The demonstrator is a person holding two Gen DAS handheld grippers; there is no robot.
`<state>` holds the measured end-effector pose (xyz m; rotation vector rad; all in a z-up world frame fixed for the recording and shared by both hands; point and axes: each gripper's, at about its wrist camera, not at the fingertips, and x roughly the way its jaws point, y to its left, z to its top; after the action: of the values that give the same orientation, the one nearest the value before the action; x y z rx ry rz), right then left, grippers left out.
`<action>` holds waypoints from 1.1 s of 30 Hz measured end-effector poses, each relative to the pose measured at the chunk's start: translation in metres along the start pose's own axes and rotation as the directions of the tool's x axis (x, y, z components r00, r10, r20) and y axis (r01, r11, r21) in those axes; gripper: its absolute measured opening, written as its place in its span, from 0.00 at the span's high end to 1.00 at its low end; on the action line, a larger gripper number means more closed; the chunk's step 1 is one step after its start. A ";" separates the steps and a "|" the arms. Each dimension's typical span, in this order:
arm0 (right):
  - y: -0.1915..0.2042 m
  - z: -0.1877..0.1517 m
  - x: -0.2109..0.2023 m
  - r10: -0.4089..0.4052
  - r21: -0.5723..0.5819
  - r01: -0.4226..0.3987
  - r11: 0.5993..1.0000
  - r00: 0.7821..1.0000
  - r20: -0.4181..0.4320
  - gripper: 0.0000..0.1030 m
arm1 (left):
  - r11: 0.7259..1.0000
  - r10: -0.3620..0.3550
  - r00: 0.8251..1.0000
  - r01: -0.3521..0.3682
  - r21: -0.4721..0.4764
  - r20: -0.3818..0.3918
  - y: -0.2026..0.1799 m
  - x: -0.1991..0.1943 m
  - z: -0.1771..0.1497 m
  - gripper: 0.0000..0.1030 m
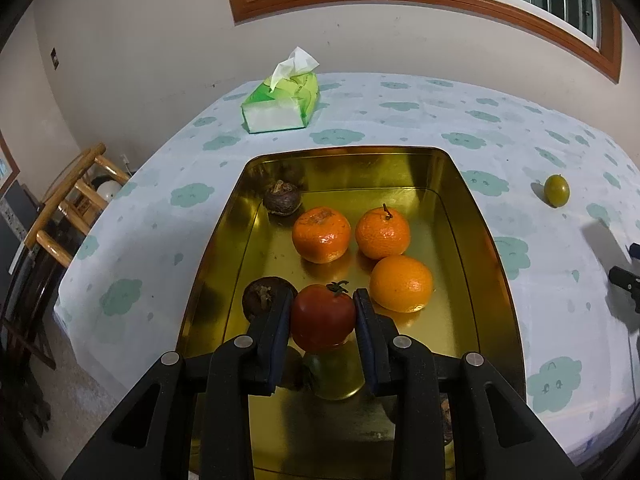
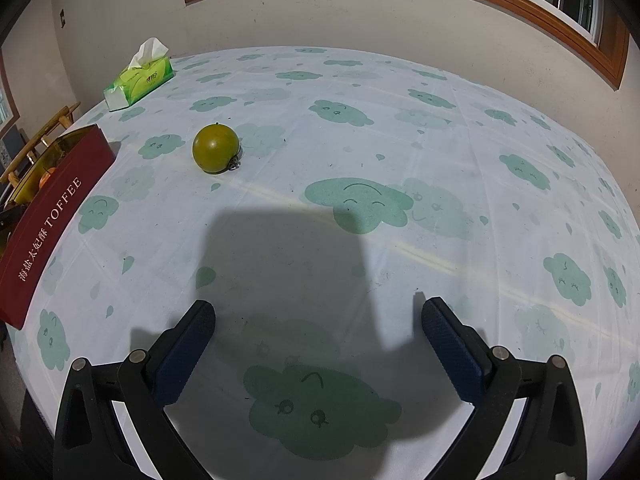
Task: Organize fruits
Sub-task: 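Carry the tomato over the tin with the left gripper while the right gripper approaches the lime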
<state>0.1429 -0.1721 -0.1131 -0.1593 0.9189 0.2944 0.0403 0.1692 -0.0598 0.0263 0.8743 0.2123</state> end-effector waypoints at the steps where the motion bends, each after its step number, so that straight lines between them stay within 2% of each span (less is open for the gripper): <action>1: 0.000 0.000 0.000 0.000 0.000 0.000 1.000 1.000 0.000 0.01 | 1.000 0.000 1.000 0.000 0.000 0.000 0.000 0.000 0.000 0.69; 15: 0.001 0.002 0.001 -0.009 0.005 0.009 1.000 1.000 -0.001 0.00 | 1.000 -0.001 1.000 0.001 -0.004 0.002 0.002 0.001 0.000 0.69; 21: 0.003 0.009 -0.001 0.091 0.073 -0.093 0.993 0.995 0.036 0.00 | 1.000 -0.001 1.000 0.001 0.000 0.004 0.004 0.002 0.001 0.69; 27: 0.023 0.023 -0.005 0.133 0.021 -0.135 0.991 0.987 0.086 0.00 | 1.000 0.005 1.000 -0.005 -0.004 0.009 0.012 0.007 0.011 0.69; 33: 0.035 0.041 -0.001 0.154 -0.013 -0.153 0.988 0.983 0.101 0.00 | 1.000 0.006 1.000 -0.006 -0.012 0.003 0.015 0.012 0.017 0.69</action>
<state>0.1621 -0.1285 -0.0884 -0.0774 0.8306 0.4442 0.0583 0.1873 -0.0561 0.0183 0.8697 0.2229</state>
